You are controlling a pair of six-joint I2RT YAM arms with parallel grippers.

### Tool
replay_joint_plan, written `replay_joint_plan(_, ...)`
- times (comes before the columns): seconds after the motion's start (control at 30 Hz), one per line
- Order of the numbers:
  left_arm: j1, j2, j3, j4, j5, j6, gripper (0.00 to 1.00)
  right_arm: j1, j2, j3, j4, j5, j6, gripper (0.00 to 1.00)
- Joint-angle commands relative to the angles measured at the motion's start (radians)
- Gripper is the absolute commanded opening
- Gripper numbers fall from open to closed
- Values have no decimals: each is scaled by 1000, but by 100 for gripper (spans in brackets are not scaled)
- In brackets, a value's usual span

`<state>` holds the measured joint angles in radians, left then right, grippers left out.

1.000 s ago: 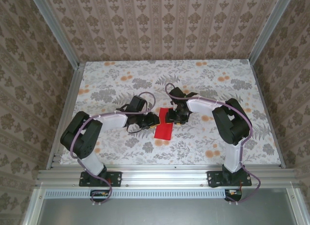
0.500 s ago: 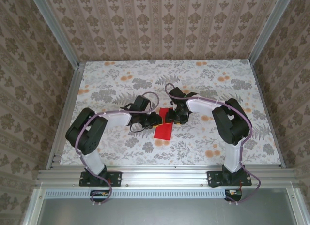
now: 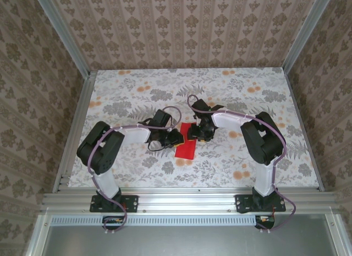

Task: Fold a paper plane with a square sheet of paper (pick it up from the middle)
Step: Hold the square sheet of paper at the center of the table, then fold the square sheet of paper in half at the center of the table.

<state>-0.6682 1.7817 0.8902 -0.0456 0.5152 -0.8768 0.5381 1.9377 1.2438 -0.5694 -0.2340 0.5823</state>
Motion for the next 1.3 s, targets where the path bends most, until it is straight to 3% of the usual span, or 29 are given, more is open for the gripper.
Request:
replay_joint_plan(0.0, -10, 19, 24, -48, -20, 27, 19, 6, 95, -46, -55, 90, 4, 53)
replay_joint_plan(0.47, -9, 34, 43, -135, -71, 53, 16, 7, 63, -39, -45, 62, 14, 53)
replay_joint_plan(0.77, -14, 54, 39, -160, -81, 62, 16, 3, -173, -70, 27, 47, 64, 59)
replay_joint_plan(0.93, -16, 64, 41, -165, -87, 67, 15, 8, -254, -155, 159, -49, 92, 39)
replay_joint_plan(1.1, -18, 65, 47, -172, -90, 66, 15, 27, -234, -178, 233, -138, 116, 23)
replay_joint_plan(1.27, -21, 67, 50, -180, -99, 67, 14, 44, -182, -180, 262, -177, 122, 20)
